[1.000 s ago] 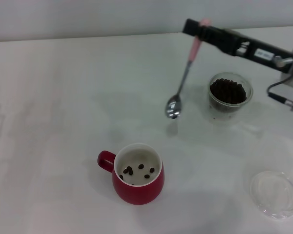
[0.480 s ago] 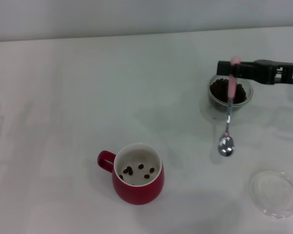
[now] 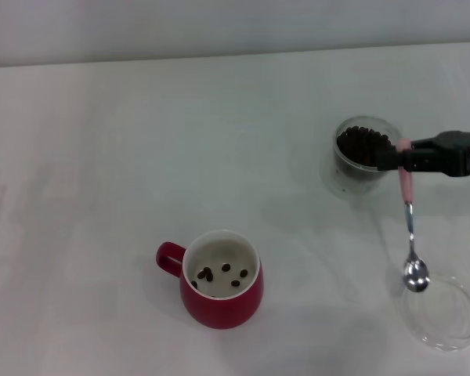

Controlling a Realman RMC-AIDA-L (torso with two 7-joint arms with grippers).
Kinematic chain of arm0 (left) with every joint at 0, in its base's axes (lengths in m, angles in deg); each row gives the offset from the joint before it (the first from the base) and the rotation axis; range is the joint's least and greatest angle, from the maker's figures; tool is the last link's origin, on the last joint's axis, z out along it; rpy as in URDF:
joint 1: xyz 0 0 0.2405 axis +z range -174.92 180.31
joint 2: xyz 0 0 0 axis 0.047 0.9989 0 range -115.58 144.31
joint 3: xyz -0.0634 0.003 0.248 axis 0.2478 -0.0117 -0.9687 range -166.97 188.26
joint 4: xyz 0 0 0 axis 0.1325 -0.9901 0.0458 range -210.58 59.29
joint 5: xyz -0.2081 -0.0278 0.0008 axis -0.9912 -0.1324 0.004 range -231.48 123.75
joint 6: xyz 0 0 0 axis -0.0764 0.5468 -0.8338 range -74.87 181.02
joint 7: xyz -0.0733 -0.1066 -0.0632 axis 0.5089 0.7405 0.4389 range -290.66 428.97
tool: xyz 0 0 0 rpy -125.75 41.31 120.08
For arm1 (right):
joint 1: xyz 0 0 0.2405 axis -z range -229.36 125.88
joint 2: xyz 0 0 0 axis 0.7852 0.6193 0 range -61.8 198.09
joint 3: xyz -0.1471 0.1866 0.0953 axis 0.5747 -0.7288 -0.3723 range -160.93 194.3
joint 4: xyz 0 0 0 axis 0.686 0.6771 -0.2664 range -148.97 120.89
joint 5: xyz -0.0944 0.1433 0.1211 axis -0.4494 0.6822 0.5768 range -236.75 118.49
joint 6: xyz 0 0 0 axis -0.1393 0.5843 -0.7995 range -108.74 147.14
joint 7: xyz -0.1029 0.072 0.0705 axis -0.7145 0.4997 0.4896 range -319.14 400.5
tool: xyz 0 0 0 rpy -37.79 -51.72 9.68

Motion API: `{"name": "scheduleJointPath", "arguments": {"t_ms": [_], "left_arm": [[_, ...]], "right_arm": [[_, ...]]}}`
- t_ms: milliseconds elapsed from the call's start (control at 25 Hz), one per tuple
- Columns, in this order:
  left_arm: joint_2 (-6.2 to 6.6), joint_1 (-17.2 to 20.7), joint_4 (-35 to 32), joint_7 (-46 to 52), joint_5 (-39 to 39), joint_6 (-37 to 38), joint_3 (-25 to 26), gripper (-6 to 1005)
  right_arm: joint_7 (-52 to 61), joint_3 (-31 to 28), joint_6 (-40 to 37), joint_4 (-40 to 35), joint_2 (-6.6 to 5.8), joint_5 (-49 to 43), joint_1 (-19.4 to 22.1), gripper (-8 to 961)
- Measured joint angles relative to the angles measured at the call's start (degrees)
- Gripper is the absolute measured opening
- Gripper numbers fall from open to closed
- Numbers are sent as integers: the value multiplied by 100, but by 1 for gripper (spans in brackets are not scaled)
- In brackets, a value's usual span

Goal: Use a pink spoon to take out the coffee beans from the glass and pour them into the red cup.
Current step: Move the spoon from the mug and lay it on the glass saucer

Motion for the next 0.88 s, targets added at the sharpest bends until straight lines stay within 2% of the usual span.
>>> {"name": "scheduleJointPath", "arguments": {"t_ms": [200,880], "left_arm": [[0,-2,-5,0,0,-1,0,664],[0,-73,-14,0,-6,-25,0,664]], "right_arm": [[-9,2,47,114,-55,-282,-11,175],[-546,7,343,402,-51,-537,29,177]]}}
